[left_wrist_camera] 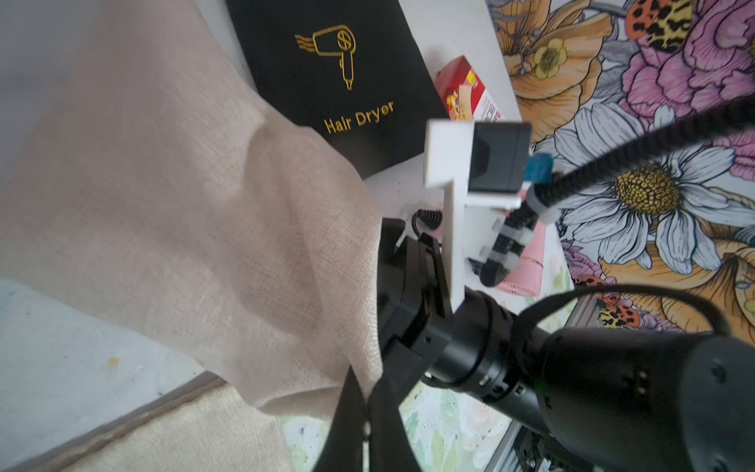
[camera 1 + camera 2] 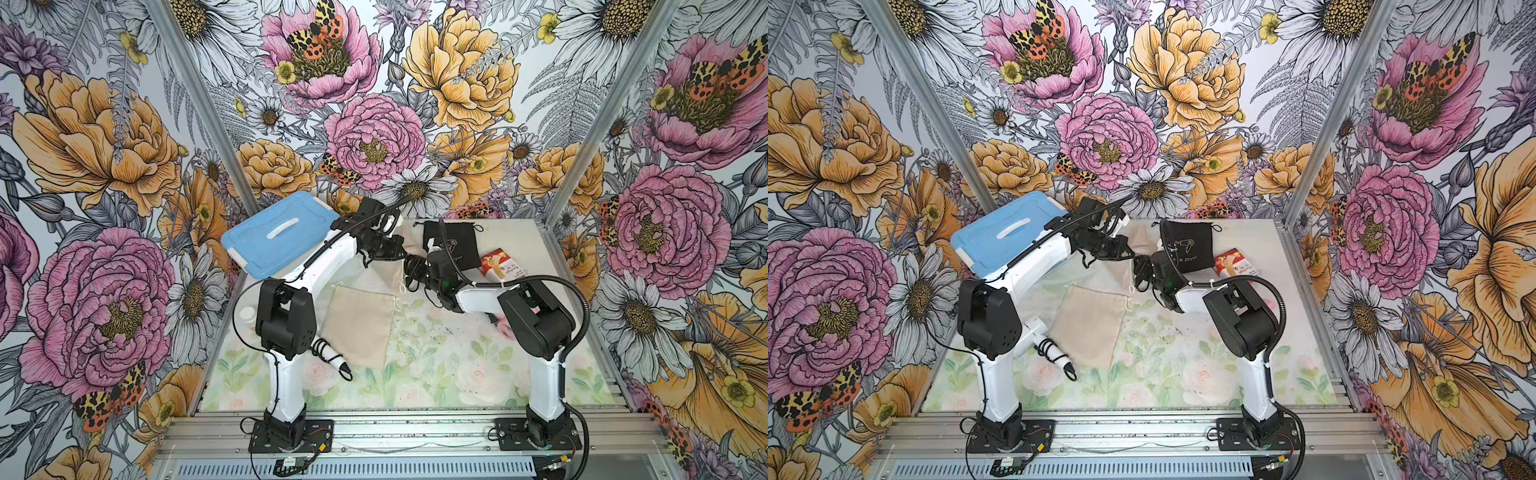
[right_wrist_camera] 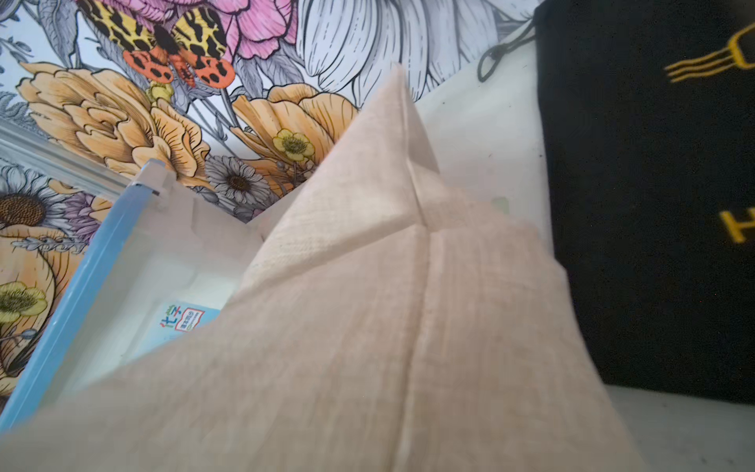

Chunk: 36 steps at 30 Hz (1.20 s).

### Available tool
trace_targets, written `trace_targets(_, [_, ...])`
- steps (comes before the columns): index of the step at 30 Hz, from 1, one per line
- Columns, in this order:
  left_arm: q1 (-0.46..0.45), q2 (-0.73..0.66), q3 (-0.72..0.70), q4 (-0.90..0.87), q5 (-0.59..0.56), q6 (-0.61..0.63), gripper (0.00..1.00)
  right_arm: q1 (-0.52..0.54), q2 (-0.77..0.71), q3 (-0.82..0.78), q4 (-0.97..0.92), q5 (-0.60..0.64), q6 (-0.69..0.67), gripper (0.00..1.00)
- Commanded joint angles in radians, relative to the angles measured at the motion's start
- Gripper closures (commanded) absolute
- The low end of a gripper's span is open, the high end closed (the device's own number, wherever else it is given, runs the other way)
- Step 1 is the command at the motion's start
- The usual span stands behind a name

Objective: Pack away hair dryers
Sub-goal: Place the hair dryer in the drawstring bag, then place the drawstring bag at the center of the board.

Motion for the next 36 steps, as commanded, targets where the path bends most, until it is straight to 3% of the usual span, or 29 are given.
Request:
trace_targets(1, [0.023, 0.020, 0.055, 0.041, 0.024, -0.026, 1.00, 0.003, -0.066, -0.014, -0.003, -0.055, -0.029, 0.36])
trace_targets(9, [0.077, 0.018, 0.063, 0.041, 0.069, 0.006, 1.00, 0.006, -0.225, -0.147, -0.070, -0.093, -0.083, 0.28])
trace_targets(21, [0.100, -0.006, 0.019, 0.039, 0.086, 0.027, 1.00, 0.023, -0.462, -0.371, -0.083, 0.027, -0.360, 0.32])
trace_targets(26, [0.093, -0.027, -0.011, 0.040, 0.085, 0.032, 1.00, 0.025, -0.468, -0.383, -0.048, 0.074, -0.475, 0.33])
trace_targets(36, [0.081, -0.064, -0.059, 0.040, 0.077, 0.037, 1.00, 0.036, -0.322, -0.252, 0.042, 0.028, -0.571, 0.34])
